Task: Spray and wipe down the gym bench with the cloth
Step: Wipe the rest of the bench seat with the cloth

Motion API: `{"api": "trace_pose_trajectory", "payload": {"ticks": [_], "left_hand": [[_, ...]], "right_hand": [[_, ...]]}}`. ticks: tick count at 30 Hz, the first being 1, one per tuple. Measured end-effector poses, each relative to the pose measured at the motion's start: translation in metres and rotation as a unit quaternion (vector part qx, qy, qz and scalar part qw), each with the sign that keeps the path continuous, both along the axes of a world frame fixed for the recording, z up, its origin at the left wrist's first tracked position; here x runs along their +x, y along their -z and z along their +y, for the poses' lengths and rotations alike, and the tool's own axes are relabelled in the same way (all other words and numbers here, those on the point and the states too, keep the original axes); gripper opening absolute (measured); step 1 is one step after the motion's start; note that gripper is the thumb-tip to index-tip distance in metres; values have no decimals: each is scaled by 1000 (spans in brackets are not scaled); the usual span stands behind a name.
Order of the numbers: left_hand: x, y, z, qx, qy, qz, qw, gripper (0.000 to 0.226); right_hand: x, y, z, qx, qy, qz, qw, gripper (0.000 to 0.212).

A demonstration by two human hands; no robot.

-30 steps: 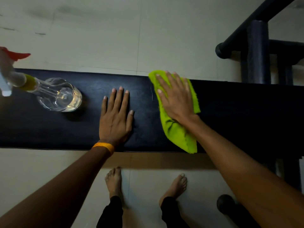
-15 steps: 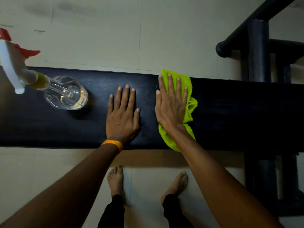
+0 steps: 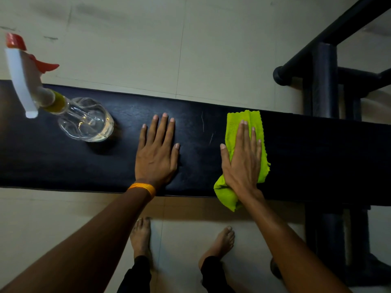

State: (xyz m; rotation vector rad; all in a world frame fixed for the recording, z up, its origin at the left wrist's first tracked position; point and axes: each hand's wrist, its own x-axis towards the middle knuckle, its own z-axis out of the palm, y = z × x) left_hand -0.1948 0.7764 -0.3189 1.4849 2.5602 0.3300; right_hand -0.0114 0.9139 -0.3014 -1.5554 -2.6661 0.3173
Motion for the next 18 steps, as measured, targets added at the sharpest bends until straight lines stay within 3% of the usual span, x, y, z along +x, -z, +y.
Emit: {"api": "trace_pose_trajectory", "payload": {"ticks": [7,11,14,18], "left_hand": [[0,0,0,4,-1,1,1000,63],[-1,-1,1,21,1,-6,1000,61],[-8,-2,-2,47,8,-31,998,59],[-25,0,-18,42,53,1,998,59]], "right_hand": [[-31,10,5,21,84,26,996,55],[-54,9,-35,7,-13,83,996,53],[-49,5,-84,-2,-110,49,993,52],[-68,7,-33,4,-135,24,990,53]]}}
